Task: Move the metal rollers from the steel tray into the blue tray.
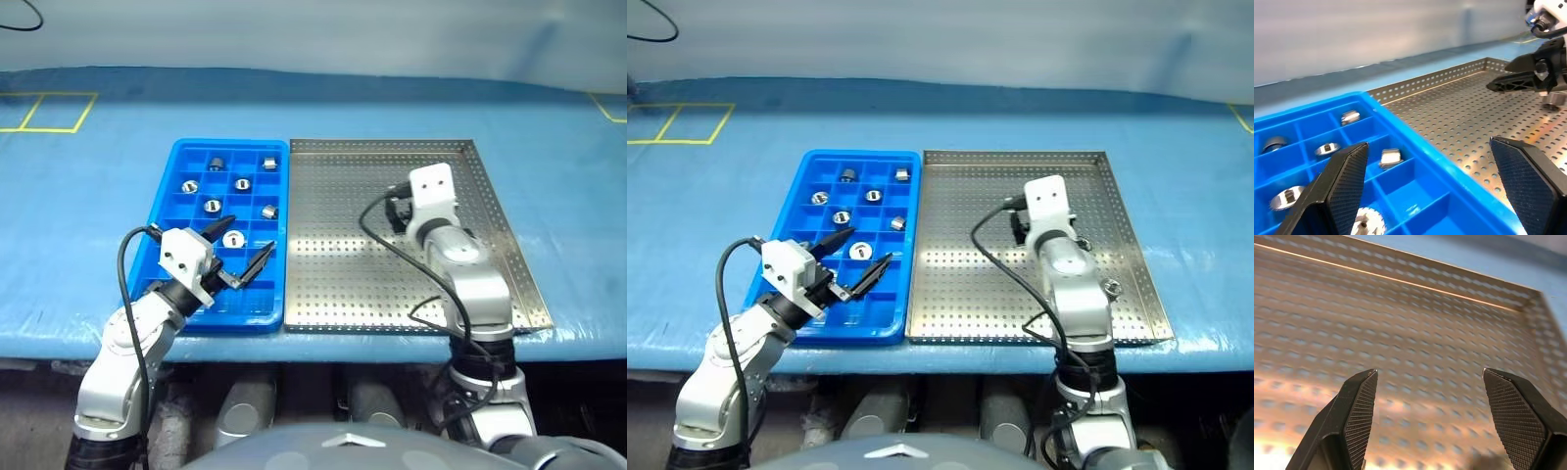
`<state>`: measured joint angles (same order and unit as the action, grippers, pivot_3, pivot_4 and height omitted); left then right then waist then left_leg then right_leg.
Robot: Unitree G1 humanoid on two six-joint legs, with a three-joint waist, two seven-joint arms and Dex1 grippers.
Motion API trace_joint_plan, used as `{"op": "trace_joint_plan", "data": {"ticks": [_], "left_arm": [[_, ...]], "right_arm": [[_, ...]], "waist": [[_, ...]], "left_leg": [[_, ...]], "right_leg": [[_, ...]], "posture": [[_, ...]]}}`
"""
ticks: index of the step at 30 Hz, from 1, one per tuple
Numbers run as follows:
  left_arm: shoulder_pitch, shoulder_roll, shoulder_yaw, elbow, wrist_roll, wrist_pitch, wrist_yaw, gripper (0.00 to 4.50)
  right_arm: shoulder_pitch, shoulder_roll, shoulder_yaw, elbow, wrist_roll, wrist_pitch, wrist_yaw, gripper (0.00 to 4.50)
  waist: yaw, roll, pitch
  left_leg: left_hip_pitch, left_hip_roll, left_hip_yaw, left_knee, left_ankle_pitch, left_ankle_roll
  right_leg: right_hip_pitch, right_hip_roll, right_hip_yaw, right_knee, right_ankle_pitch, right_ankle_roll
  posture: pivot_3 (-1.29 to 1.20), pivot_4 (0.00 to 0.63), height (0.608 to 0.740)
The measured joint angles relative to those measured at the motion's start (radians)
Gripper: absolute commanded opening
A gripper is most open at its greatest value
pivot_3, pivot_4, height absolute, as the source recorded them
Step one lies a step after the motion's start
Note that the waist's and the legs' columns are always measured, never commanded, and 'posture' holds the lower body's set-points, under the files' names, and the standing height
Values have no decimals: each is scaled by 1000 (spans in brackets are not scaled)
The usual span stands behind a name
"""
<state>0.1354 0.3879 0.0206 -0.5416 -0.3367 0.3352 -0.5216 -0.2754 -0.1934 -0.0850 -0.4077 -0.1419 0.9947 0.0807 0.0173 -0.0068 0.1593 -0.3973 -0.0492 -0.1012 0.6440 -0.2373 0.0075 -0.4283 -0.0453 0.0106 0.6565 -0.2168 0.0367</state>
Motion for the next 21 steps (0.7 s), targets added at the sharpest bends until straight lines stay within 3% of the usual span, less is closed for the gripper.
{"op": "trace_joint_plan", "data": {"ticks": [8,21], "left_arm": [[-61,-1,-29,59,0,0,-42,4334],[-55,0,-27,71,0,0,-46,4334]], "right_arm": [[8,70,-89,14,17,53,-63,3625],[-83,142,-185,161,84,54,-131,3625]], "waist": [[-55,0,0],[-52,1,0]], "left_leg": [[3,4,4,2,0,0],[3,4,6,2,-1,1]], "right_leg": [[1,4,1,2,1,0],[1,6,3,1,4,2]], "posture": [[-31,150,740],[-5,150,740]]}}
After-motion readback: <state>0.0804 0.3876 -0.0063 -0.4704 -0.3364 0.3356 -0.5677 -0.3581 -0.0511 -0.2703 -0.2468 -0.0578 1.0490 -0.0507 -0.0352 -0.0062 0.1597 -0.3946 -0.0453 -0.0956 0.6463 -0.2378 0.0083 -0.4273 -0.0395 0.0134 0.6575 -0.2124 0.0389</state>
